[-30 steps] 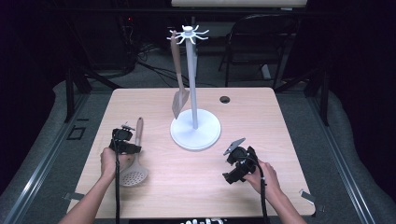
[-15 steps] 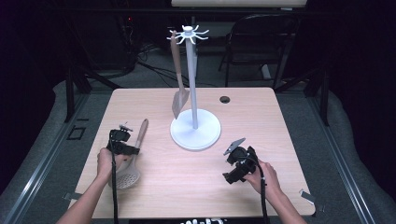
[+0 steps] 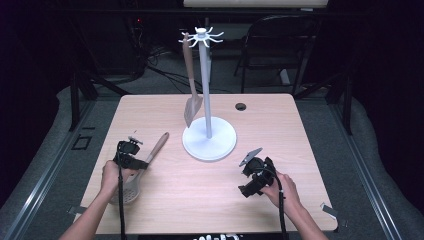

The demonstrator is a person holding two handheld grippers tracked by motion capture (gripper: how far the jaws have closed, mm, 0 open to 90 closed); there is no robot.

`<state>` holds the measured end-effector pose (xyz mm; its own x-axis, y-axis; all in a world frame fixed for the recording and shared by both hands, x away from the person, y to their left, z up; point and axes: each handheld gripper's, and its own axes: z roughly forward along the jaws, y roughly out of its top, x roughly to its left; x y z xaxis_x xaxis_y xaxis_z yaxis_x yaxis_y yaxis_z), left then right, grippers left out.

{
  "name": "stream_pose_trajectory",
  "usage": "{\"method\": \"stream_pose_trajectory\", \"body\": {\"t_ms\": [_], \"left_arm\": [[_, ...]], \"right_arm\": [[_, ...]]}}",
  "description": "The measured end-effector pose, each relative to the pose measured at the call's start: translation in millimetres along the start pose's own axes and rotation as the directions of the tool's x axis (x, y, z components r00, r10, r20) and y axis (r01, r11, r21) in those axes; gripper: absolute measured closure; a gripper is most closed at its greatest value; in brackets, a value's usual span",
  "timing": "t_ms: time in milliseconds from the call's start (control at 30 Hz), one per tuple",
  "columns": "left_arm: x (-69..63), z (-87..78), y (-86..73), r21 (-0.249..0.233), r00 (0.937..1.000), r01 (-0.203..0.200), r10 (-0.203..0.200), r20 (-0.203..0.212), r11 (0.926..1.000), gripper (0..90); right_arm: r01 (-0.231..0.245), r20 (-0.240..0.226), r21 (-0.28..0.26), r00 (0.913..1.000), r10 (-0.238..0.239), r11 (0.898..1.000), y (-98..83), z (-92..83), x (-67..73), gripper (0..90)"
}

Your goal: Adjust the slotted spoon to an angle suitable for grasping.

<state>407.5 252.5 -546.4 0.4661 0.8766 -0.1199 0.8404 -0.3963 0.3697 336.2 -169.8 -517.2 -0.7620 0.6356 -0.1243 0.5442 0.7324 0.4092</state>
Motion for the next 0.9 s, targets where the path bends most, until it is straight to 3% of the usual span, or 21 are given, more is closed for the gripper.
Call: {"method": "stream_pose_trajectory", "body": {"t_ms": [133,433,533,900], "left_arm": [[-2.4,-1.6,-2.2,0.014,0.9994,-0.029,0.029,-0.016,0.9995,77.2],[-4.9,-1.0,2.6,0.024,0.9997,-0.025,0.025,0.003,0.9994,73.9],[-6.5,0.5,6.6,0.040,0.9988,-0.045,0.046,-0.016,0.9982,71.8],[-9.1,7.5,22.4,0.079,0.9983,-0.036,0.040,-0.043,0.9962,72.4]], "right_arm": [[-0.008,-0.007,-0.008,0.9999,0.008,1.000,-0.5,1.2,0.3,8.1],[-0.001,-0.007,0.000,1.0000,0.001,1.000,0.4,0.8,0.1,8.1],[0.000,-0.005,0.006,1.0000,0.000,1.000,0.4,1.6,-0.3,8.1],[-0.001,0.001,0.000,1.0000,0.001,1.000,-0.8,0.3,-2.1,8.2]]}}
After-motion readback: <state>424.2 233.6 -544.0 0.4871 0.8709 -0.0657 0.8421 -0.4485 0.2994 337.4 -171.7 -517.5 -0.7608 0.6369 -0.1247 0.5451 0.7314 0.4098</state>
